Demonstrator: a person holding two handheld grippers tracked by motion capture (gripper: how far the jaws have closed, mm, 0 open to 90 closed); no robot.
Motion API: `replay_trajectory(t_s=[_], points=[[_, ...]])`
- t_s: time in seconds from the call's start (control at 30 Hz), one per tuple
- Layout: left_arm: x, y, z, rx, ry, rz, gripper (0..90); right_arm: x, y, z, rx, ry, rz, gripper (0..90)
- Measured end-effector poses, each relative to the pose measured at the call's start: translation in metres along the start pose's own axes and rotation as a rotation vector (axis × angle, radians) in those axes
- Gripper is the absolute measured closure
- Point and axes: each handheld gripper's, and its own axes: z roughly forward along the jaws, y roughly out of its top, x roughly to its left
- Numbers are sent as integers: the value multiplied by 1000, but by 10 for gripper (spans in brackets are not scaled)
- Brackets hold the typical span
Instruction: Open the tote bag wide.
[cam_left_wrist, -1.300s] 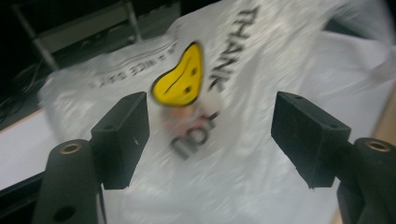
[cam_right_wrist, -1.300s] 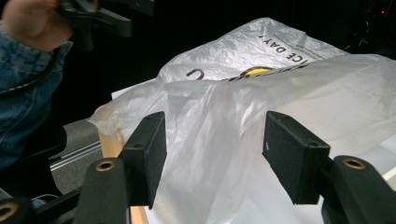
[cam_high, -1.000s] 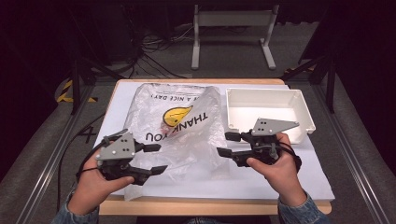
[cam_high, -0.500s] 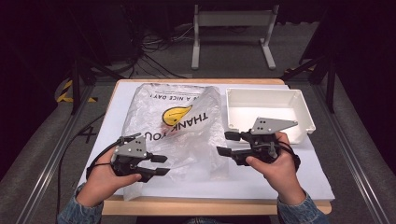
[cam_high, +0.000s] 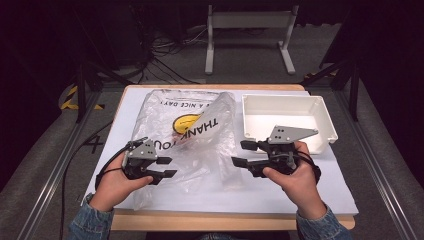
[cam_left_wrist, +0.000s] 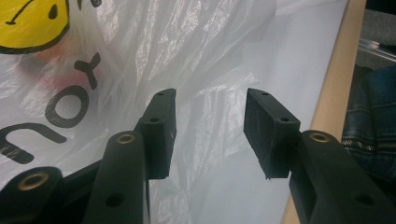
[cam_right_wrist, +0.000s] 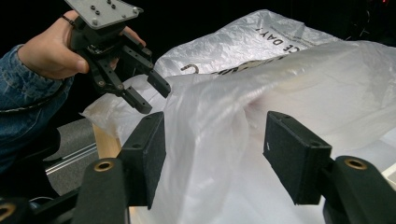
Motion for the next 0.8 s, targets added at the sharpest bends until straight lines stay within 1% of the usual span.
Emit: replay_trajectory(t_s=[0.03,0.13,0.23,0.33,0.47,0.5,0.53,0.63,0.7,0.8], points=[[1,-1,0,-4,12,1,548,0,0,-1,-2,-3,-2,372],[4,-1,-1,-18,20,2,551,3,3,-6,-20,-21,-12,348],[5,-1,-1,-30,27,2,551,8,7,-10,-44,-29,-29,347],[5,-1,-1,-35,36,2,551,21,12,-11,-84,-27,-82,347],[6,-2,-2,-44,44,-4,553,40,17,-3,-111,-6,-166,349],[6,-2,-2,-48,46,-5,553,43,18,-1,-113,0,-179,351],[6,-2,-2,-51,49,-4,554,46,20,2,-114,15,-197,358],[6,-1,-2,-61,52,-5,556,52,21,14,-94,54,-219,390],[6,-1,-3,-66,55,-5,557,53,20,22,-77,73,-223,428],[7,-1,-3,-72,58,-7,561,52,19,39,-29,94,-224,496]])
